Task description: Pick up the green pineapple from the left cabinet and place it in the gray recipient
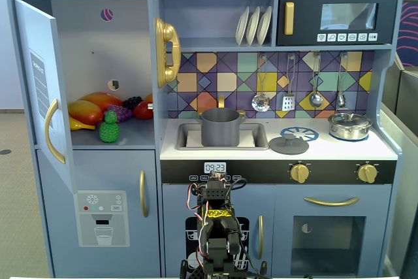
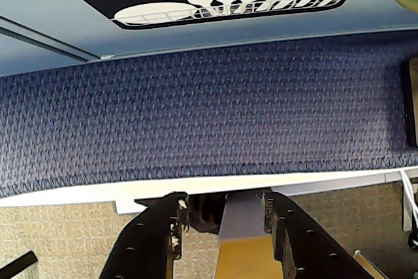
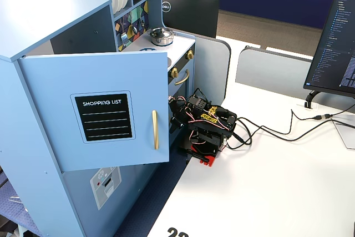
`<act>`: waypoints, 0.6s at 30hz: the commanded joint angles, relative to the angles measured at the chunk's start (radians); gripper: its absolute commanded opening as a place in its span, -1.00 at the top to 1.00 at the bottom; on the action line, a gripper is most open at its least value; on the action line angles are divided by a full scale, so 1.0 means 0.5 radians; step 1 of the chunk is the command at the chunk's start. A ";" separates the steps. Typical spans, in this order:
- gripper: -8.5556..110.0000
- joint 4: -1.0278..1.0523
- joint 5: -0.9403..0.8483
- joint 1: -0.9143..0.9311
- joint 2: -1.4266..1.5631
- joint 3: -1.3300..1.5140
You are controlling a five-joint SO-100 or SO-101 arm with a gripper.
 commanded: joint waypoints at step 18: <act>0.86 -0.282 0.337 -0.881 -0.021 -0.454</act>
